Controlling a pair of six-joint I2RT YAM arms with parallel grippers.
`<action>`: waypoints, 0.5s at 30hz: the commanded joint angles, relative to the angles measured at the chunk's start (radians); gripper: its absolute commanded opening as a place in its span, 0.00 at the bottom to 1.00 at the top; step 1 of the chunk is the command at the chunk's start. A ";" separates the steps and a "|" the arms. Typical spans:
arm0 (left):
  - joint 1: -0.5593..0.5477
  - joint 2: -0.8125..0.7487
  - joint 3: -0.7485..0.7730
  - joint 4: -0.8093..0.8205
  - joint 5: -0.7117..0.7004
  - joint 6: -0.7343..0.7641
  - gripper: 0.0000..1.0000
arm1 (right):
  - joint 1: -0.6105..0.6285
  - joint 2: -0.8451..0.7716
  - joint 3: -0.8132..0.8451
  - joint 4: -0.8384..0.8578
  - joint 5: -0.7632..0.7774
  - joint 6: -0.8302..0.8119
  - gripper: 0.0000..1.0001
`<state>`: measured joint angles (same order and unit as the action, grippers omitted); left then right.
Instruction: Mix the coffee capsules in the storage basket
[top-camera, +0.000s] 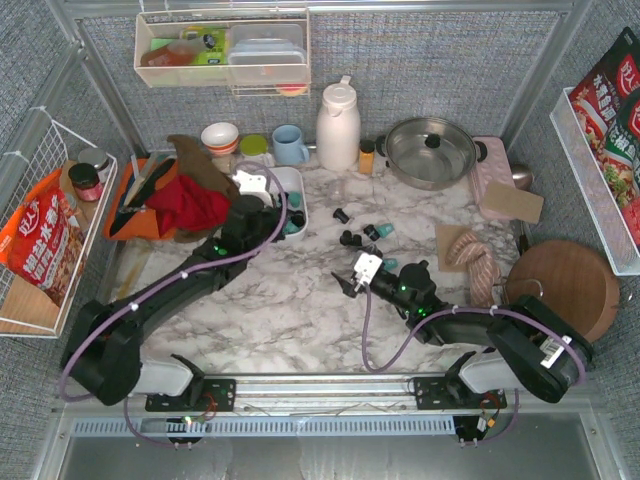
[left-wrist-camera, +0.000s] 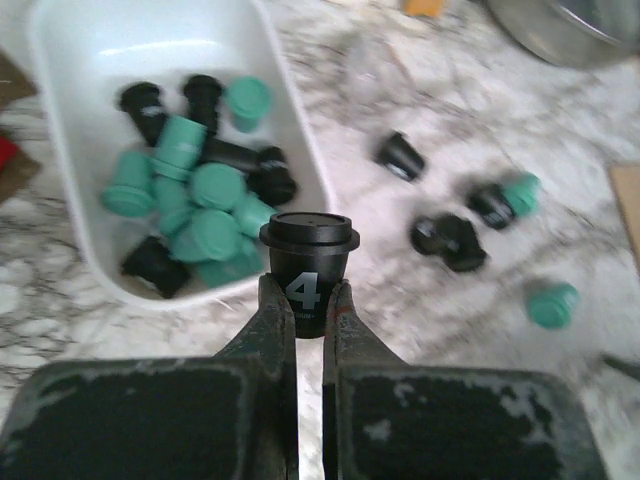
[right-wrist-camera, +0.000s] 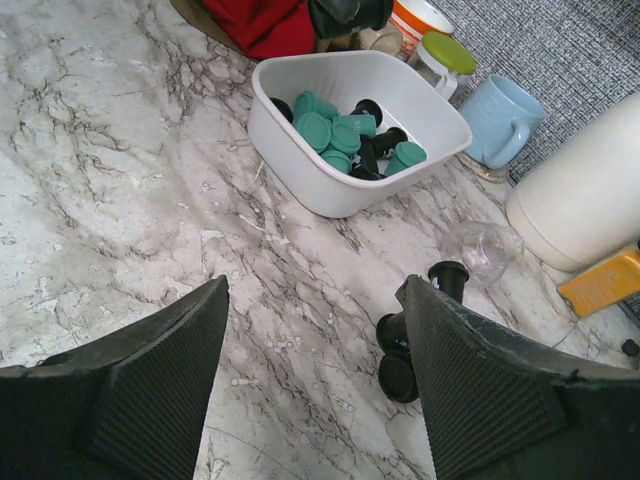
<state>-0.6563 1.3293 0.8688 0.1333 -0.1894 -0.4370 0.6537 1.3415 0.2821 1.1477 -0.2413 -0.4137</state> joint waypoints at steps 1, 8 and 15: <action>0.085 0.084 0.063 -0.025 -0.046 0.025 0.00 | -0.003 0.007 0.003 0.006 0.028 0.028 0.76; 0.214 0.321 0.252 -0.005 -0.011 0.036 0.00 | -0.007 -0.082 0.198 -0.457 0.241 0.279 0.99; 0.283 0.601 0.497 -0.026 0.005 0.056 0.00 | -0.013 -0.112 0.309 -0.719 0.449 0.457 0.99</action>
<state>-0.4038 1.8294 1.2678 0.1081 -0.2031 -0.3950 0.6426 1.2339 0.5747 0.6346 0.0147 -0.1379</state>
